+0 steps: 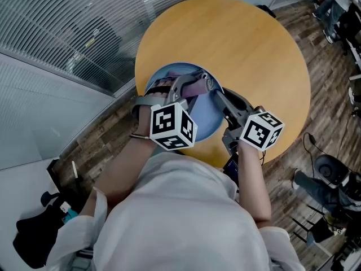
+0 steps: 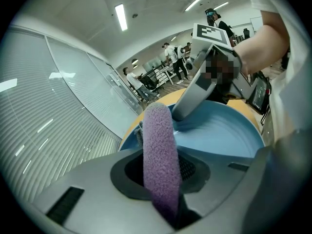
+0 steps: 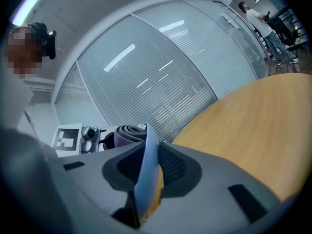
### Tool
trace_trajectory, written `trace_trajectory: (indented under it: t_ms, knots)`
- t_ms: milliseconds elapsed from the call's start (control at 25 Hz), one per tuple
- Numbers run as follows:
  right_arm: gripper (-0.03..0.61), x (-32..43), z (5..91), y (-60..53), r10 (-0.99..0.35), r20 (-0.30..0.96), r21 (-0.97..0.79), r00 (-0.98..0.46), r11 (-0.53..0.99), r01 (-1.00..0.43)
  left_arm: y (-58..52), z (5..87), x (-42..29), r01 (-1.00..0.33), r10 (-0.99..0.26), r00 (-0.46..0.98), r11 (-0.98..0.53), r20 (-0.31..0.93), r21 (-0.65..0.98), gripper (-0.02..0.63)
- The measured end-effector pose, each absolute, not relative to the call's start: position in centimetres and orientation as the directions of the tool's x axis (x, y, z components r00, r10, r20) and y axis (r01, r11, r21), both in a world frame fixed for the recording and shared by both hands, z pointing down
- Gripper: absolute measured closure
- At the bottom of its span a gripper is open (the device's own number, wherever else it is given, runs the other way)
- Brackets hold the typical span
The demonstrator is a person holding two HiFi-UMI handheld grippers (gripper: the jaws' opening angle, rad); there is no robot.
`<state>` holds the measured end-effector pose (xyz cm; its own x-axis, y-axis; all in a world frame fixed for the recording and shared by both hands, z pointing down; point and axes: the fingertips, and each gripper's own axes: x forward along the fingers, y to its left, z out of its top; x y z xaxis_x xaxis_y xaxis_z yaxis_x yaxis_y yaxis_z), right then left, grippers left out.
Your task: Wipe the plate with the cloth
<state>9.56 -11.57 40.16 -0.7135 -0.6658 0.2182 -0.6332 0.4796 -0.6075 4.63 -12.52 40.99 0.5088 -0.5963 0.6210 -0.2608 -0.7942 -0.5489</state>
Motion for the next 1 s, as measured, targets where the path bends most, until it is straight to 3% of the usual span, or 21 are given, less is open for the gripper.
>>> trace_trajectory:
  t_ms: [1000]
  knots:
    - [0.494,10.2,39.6,-11.8,-0.695,0.159,-0.687,-0.702,0.433,-0.584,-10.5,41.4,4.1,-0.175,-0.588,0.509,-0.786,0.629,-0.593,0.531]
